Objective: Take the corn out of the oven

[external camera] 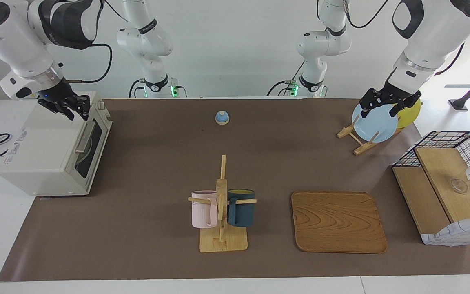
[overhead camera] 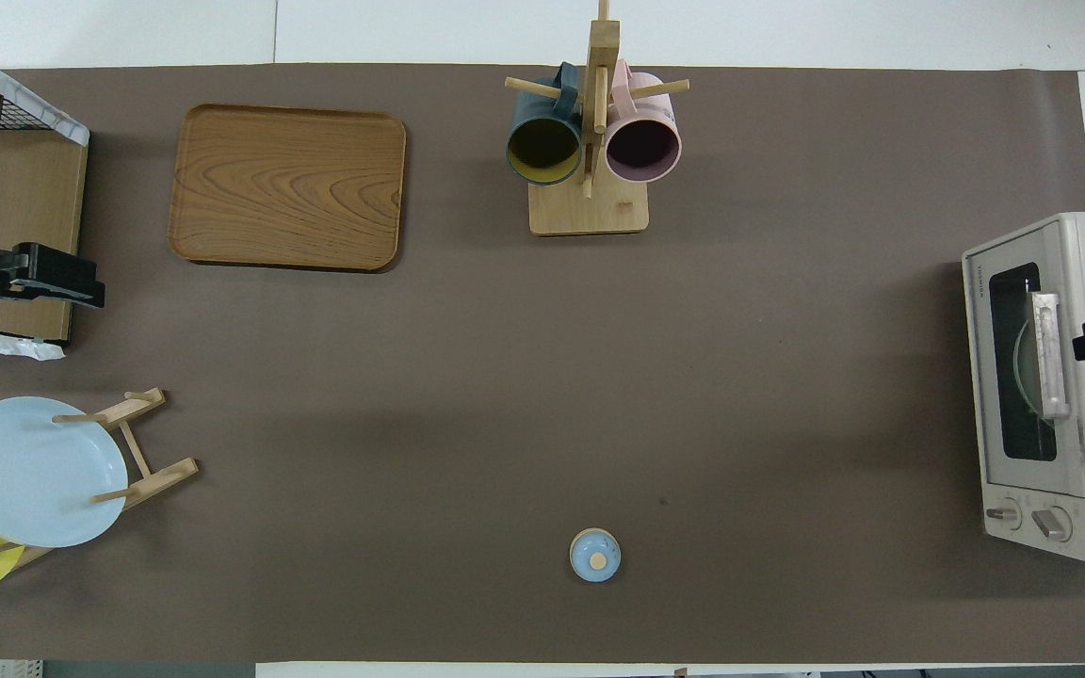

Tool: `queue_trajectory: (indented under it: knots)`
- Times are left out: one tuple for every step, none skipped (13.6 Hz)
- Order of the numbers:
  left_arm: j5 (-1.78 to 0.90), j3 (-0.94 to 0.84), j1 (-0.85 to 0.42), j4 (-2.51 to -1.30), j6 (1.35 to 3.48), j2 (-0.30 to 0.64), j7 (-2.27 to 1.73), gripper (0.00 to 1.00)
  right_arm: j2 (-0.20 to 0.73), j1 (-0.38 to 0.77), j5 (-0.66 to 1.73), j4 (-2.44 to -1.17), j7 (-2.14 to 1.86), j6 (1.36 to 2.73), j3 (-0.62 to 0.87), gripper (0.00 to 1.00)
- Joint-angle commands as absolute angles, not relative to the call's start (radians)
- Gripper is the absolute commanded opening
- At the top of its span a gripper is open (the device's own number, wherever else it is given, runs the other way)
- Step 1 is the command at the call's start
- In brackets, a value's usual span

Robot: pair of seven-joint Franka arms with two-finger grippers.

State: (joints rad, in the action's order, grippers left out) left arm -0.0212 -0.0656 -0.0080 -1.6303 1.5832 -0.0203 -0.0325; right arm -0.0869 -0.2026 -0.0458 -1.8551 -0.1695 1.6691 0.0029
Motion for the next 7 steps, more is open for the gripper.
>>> queue_trajectory:
  knots:
    - [-0.003,-0.064,-0.015,-1.641,1.586,-0.028,-0.035,1.0,-0.167,-0.196,-0.029,-1.985,-0.186,1.75,0.009,0.0]
    - [-0.003,-0.064,-0.015,-1.641,1.586,-0.028,-0.035,1.0,-0.166,-0.196,-0.032,-1.994,-0.187,1.772,0.008,0.0]
    - [-0.003,-0.066,-0.015,-1.641,1.586,-0.028,-0.035,1.0,-0.16,-0.198,-0.034,-2.008,-0.187,1.798,0.008,0.0]
    - [-0.003,-0.066,-0.015,-1.641,1.586,-0.028,-0.035,1.0,-0.155,-0.202,-0.035,-2.029,-0.189,1.831,0.008,0.0]
    - [-0.003,-0.066,-0.015,-1.641,1.586,-0.028,-0.035,1.0,-0.149,-0.209,-0.037,-2.042,-0.189,1.854,0.008,0.0]
    - [-0.003,-0.066,-0.015,-1.641,1.586,-0.028,-0.035,1.0,-0.137,-0.213,-0.037,-2.051,-0.189,1.871,0.008,0.0]
    - [-0.003,-0.066,-0.015,-1.641,1.586,-0.028,-0.035,1.0,-0.124,-0.221,-0.037,-2.051,-0.189,1.876,0.008,0.0]
